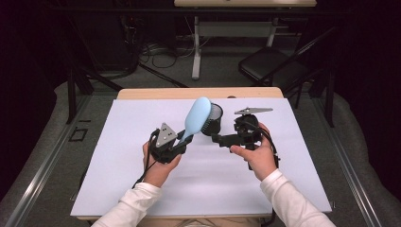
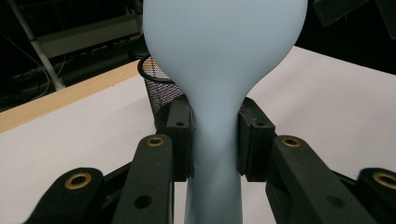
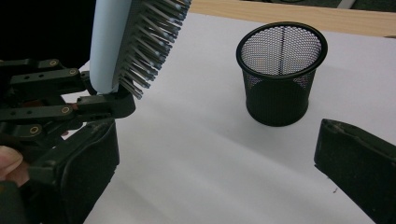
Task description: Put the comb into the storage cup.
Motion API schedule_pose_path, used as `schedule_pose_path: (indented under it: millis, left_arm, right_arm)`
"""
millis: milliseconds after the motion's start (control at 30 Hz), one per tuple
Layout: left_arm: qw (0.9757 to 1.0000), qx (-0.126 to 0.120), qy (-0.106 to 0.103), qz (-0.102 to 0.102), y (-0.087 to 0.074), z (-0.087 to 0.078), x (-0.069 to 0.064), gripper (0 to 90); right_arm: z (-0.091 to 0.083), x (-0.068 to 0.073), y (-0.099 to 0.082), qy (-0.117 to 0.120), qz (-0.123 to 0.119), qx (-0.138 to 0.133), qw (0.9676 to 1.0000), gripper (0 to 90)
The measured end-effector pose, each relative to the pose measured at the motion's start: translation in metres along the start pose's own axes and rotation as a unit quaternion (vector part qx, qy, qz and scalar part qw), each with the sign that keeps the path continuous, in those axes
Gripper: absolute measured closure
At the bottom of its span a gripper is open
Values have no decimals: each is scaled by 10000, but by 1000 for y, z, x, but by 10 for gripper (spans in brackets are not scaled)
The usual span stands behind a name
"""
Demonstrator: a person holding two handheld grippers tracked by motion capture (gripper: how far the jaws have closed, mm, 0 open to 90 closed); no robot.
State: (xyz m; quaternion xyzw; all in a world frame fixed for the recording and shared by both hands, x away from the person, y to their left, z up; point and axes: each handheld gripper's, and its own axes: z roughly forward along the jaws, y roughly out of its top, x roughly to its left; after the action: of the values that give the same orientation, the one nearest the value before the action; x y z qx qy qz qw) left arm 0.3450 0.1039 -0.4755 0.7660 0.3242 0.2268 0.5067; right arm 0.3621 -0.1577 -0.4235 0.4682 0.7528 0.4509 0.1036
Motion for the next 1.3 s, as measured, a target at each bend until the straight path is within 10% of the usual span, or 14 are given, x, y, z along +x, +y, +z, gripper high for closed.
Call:
schedule_pose_path:
  millis: [1300]
  left_arm:
    - [10000, 0, 24, 25, -1, 1, -1, 703]
  right_arm:
    - [0, 10, 30, 351, 202, -138, 9991, 14]
